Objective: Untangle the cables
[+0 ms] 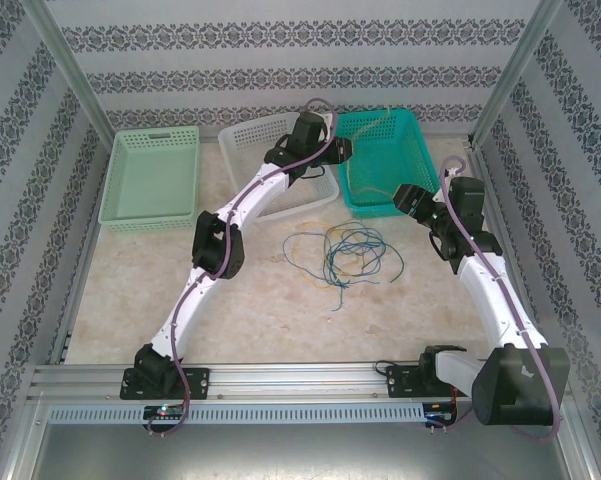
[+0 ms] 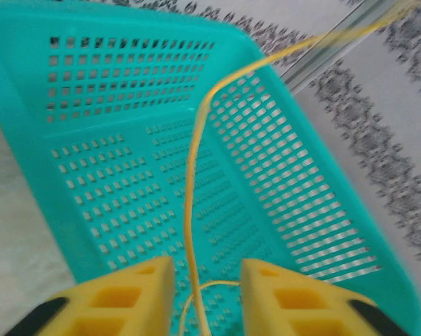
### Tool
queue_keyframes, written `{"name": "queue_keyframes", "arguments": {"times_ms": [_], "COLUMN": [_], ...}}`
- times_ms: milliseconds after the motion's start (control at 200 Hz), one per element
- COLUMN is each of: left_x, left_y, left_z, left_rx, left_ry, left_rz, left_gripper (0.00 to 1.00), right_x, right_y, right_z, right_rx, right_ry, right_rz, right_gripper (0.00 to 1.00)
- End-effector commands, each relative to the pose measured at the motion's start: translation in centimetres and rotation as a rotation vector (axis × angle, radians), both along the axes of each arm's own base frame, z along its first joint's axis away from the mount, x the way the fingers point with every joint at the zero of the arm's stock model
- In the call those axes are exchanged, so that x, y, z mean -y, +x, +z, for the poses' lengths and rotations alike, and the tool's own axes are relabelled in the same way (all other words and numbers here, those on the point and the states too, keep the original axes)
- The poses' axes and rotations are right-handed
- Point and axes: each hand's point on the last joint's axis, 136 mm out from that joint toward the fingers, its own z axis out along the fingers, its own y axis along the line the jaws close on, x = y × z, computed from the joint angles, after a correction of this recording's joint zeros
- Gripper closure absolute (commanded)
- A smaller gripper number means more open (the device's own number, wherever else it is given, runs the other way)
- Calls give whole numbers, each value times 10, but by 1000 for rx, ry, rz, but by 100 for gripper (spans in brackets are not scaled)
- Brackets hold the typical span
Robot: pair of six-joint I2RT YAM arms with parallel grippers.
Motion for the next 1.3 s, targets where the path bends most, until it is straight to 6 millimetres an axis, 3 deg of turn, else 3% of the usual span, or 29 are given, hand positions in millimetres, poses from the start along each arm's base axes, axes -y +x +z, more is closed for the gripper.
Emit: {"name": "queue_keyframes", "arguments": {"times_ms": [0,135,260,315,360,480,639,744,779,939,1089,1294], "left_x": [3,13,14,14,11,4,-24,-57,-68,-112,-138,-153], "left_y": [8,-6,-22,-31,-37,-58,-90,-113,-121,-156,-183,-202], "left_z": [5,14,41,56,67,103,147,133,116,71,26,-19], "left_rx": [29,29,68,84,93,155,281,264,239,125,-11,-116], "left_ry": [-44,-44,-7,7,20,35,50,139,187,246,225,234], "left_rz": [9,-75,-125,-147,-150,-166,-122,-54,-42,-5,0,-28], "left_gripper": [47,31,23,14,0,0,0,0,0,0,6,19], "right_x": [2,2,1,-2,-6,-31,-69,-96,-104,-140,-164,-178], "right_y": [-2,-4,-7,-9,-10,-16,-21,-25,-27,-34,-35,-27], "right_z": [1,3,5,6,8,8,-6,-23,-31,-70,-98,-105], "right_rx": [9,10,14,16,21,25,-19,-62,-80,-193,-288,-318], "right_ry": [14,16,18,15,-1,-117,-210,-225,-235,-243,-196,-134], "right_rz": [-11,-11,-6,6,27,138,274,360,384,466,484,466], "right_gripper": [23,23,24,25,26,26,27,29,29,31,34,38]}}
